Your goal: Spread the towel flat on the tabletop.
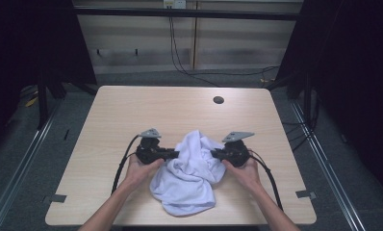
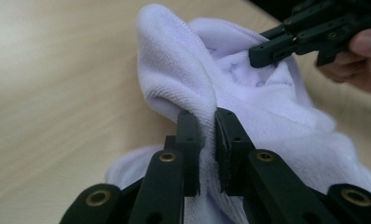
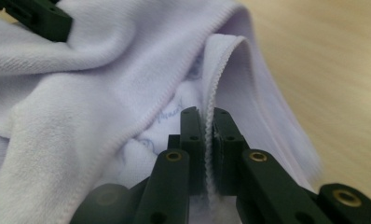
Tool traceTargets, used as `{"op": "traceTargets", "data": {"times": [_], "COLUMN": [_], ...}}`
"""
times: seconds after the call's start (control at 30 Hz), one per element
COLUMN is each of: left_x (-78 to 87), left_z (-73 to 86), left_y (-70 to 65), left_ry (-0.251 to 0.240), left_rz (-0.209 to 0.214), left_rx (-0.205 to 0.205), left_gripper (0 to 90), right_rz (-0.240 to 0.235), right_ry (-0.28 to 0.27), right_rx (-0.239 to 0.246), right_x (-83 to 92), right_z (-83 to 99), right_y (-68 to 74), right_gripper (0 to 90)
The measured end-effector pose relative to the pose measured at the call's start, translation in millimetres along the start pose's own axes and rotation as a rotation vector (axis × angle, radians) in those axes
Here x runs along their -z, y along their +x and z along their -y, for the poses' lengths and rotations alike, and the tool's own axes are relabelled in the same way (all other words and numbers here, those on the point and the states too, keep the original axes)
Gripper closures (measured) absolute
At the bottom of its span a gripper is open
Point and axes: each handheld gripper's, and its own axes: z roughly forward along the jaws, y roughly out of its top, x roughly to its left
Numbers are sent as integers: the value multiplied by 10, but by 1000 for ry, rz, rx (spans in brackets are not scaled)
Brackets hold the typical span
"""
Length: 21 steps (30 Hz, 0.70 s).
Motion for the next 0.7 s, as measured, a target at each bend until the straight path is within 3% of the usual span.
{"op": "traceTargets", "data": {"times": [0.07, 0.13, 0.27, 0.37, 0.43, 0.47, 0.53, 0.7], "left_x": [191, 440, 750, 833, 867, 917, 943, 1081], "left_z": [-61, -115, -175, -274, -408, -577, -644, -1149], "left_y": [19, 36, 21, -20, -43, -43, -39, -50], "left_ry": [-66, -153, -215, -241, -265, -276, -280, -314], "left_rz": [-13, 0, -40, -50, -72, -99, -114, -167], "left_rx": [5, 26, 5, -20, -32, -50, -57, -100], "left_gripper": [814, 819, 827, 828, 828, 828, 828, 828], "right_rz": [37, 81, 129, 130, 159, 157, 156, 160], "right_ry": [-54, -91, -177, -229, -244, -284, -301, -381], "right_rx": [-31, -49, -87, -117, -96, -91, -92, -154], "right_x": [189, 378, 754, 912, 952, 1000, 1026, 1127], "right_z": [-51, -94, -163, -245, -383, -556, -648, -1133], "right_y": [-109, -195, -327, -389, -359, -358, -378, -626], "right_gripper": [848, 848, 850, 851, 851, 851, 851, 851]}}
